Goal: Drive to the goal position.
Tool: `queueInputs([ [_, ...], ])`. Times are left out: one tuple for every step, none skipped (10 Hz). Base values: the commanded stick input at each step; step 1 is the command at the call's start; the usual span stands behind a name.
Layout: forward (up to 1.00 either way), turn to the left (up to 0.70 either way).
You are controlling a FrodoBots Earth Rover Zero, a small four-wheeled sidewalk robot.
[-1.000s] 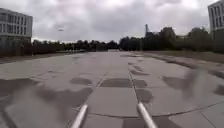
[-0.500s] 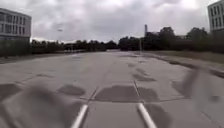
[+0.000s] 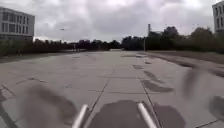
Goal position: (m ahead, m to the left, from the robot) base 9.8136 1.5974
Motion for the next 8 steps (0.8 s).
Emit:
queueInputs([
  [1.00,0.00],
  [1.00,0.00],
  [1.00,0.00],
  [1.00,0.00],
  [1.00,0.00],
  [1.00,0.00],
  [1.00,0.00],
  [1.00,0.00],
])
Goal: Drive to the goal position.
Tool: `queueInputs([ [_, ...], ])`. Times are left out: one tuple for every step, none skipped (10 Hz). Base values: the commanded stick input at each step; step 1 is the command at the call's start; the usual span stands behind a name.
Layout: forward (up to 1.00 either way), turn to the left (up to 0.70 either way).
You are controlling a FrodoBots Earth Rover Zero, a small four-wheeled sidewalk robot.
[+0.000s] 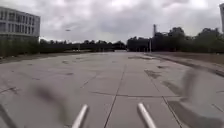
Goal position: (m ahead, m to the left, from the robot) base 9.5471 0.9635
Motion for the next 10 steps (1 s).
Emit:
queueInputs([
  [1.00,0.00],
  [1.00,0.00],
  [1.00,0.00],
  [1.00,0.00],
  [1.00,0.00],
  [1.00,0.00],
  [1.00,0.00],
  [1.00,0.00],
  [1.00,0.00],
  [1.00,0.00],
])
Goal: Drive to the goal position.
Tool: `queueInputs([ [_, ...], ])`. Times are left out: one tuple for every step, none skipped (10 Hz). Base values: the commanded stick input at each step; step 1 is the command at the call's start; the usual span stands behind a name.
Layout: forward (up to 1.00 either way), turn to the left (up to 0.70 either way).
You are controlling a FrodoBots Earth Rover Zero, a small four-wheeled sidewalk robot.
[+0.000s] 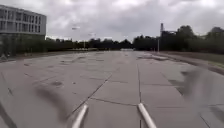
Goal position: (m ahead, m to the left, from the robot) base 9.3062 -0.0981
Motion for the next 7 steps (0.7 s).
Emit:
queueInputs([
  [1.00,0.00],
  [1.00,0.00],
  [1.00,0.00],
  [1.00,0.00],
  [1.00,0.00],
  [1.00,0.00],
  [1.00,0.00],
])
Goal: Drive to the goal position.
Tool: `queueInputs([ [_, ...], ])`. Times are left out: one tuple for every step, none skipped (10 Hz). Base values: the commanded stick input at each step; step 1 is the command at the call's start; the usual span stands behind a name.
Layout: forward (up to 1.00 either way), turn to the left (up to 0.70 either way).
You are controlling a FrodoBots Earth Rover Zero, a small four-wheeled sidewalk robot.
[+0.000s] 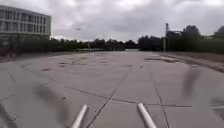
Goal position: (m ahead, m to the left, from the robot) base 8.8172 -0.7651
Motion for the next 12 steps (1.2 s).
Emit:
queueInputs([
  [1.00,0.00],
  [1.00,0.00],
  [1.00,0.00],
  [1.00,0.00],
  [1.00,0.00],
  [1.00,0.00],
  [1.00,0.00],
  [1.00,0.00],
  [1.00,0.00],
  [1.00,0.00],
  [1.00,0.00],
  [1.00,0.00],
])
